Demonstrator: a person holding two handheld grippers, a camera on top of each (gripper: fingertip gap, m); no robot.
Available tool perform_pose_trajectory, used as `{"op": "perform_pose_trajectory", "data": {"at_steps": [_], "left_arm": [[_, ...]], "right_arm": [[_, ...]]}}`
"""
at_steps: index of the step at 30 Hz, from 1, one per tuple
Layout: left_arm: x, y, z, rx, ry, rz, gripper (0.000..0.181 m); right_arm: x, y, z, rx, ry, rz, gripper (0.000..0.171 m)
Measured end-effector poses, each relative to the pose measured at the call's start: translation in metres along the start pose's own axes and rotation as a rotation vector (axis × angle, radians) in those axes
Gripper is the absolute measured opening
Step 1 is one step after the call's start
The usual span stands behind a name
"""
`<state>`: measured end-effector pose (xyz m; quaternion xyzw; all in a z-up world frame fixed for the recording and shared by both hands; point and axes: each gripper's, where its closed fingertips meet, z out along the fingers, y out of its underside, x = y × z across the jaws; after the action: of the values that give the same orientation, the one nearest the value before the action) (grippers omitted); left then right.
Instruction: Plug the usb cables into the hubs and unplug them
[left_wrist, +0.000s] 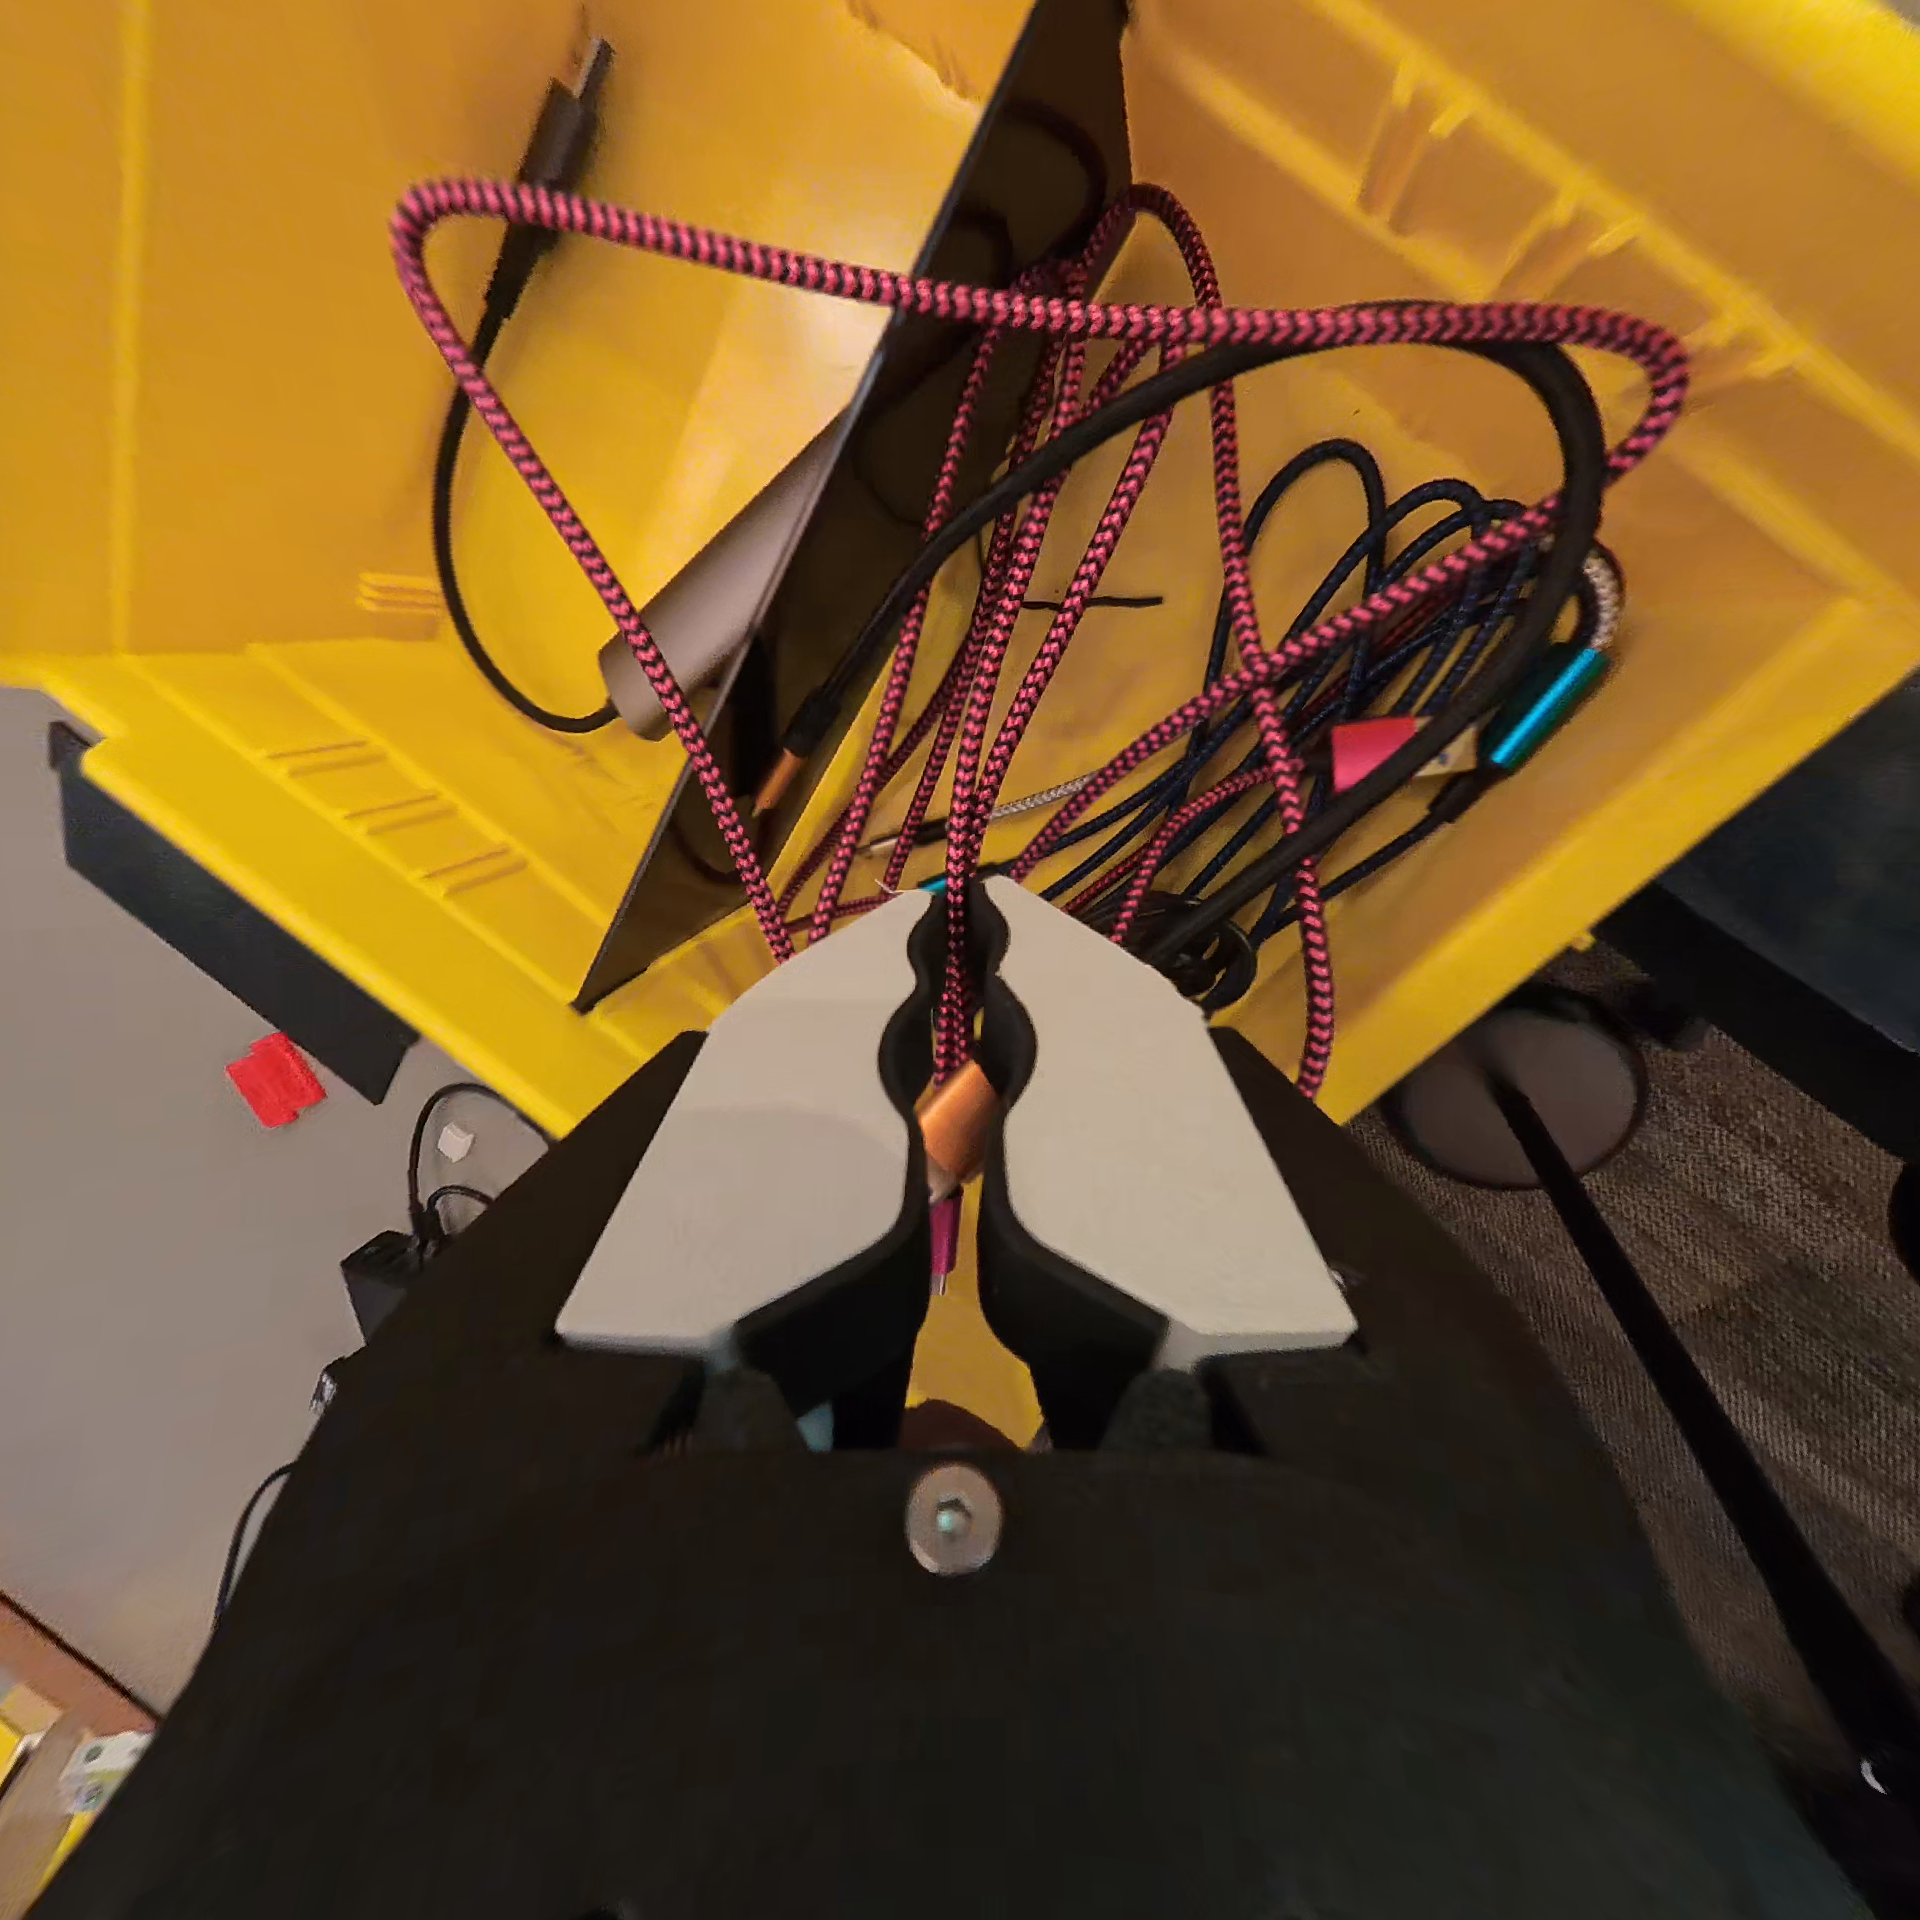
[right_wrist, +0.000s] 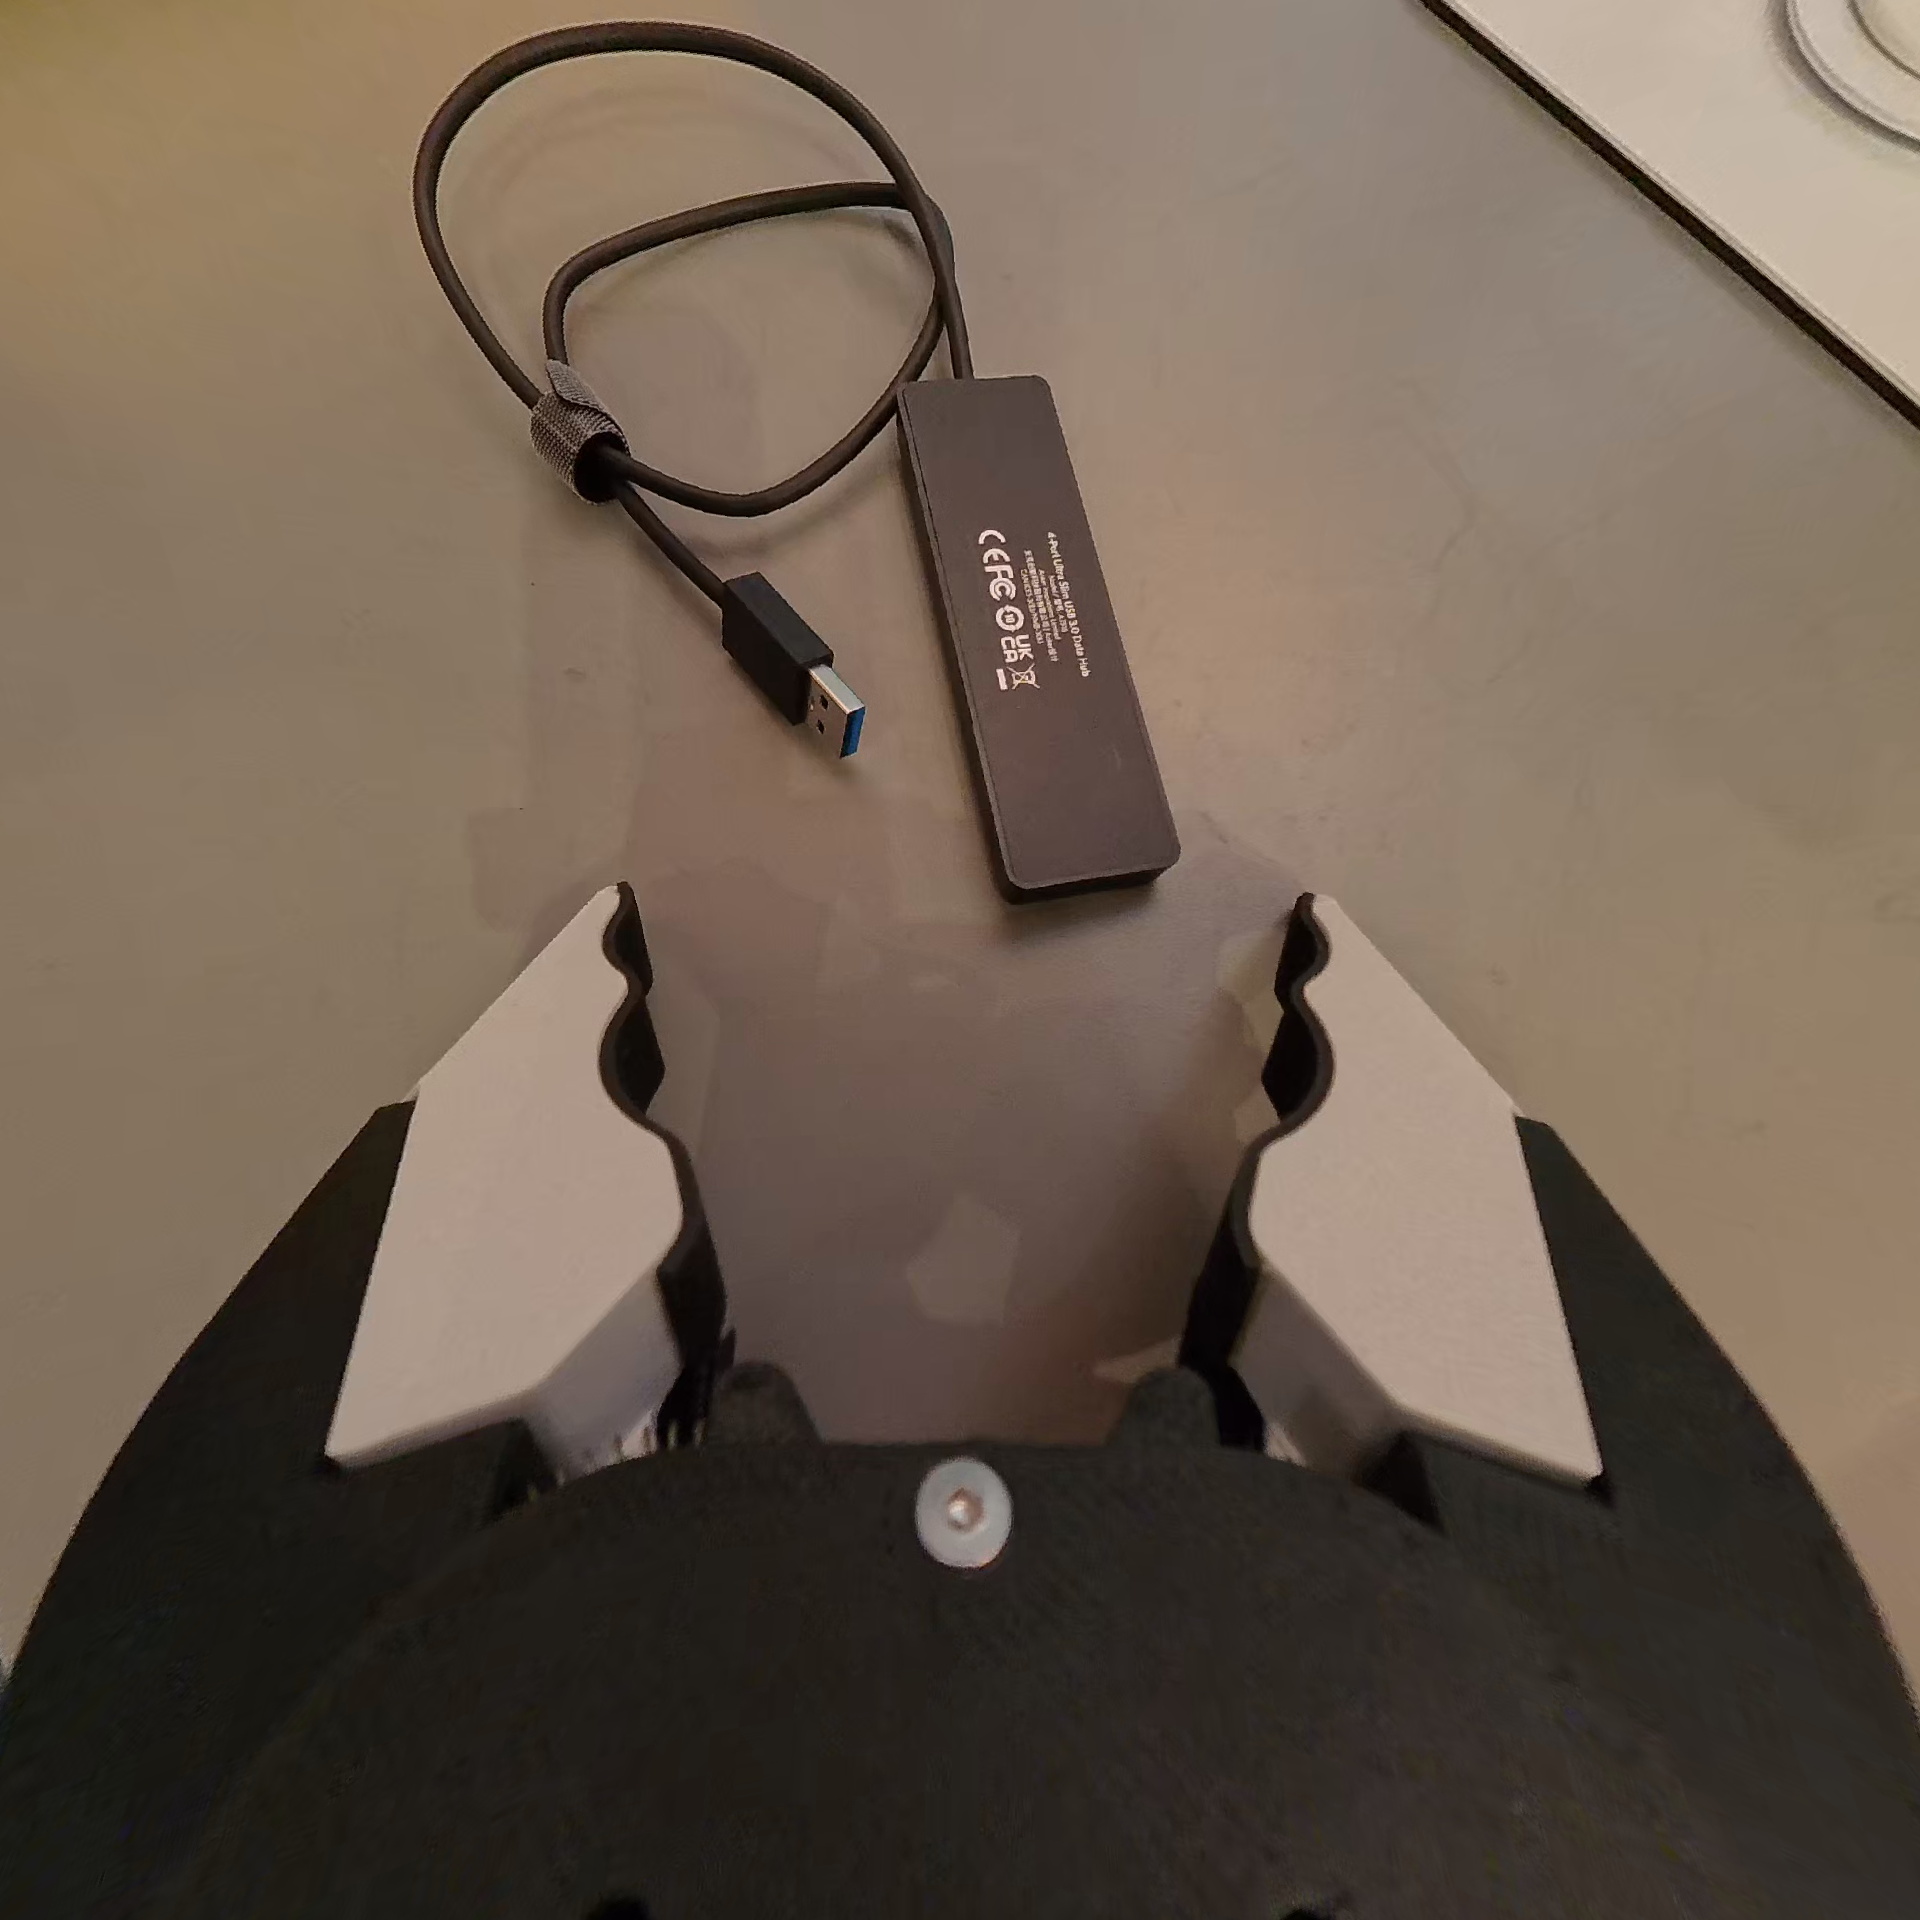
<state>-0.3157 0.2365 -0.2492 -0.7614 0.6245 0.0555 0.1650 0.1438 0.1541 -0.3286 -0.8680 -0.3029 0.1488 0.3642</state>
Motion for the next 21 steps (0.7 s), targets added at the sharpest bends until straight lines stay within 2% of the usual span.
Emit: {"op": "perform_pose_trajectory", "data": {"at_steps": [3,8,16,21], "left_arm": [[-0.003,-0.001,-0.012,0.034,0.012,-0.019,0.003],[-0.002,0.002,-0.011,0.063,0.031,-0.045,0.003],[-0.001,-0.001,-0.031,0.164,-0.019,-0.072,0.003],[0.003,0.007,-0.021,0.171,0.001,-0.132,0.003]], "right_arm": [[0.0,0.0,0.0,0.001,-0.001,0.001,0.119],[0.0,0.0,0.0,-0.001,0.002,-0.002,0.118],[0.0,0.0,0.0,0.0,0.001,-0.001,0.118],[0.0,0.0,0.0,-0.002,0.004,-0.003,0.118]]}}
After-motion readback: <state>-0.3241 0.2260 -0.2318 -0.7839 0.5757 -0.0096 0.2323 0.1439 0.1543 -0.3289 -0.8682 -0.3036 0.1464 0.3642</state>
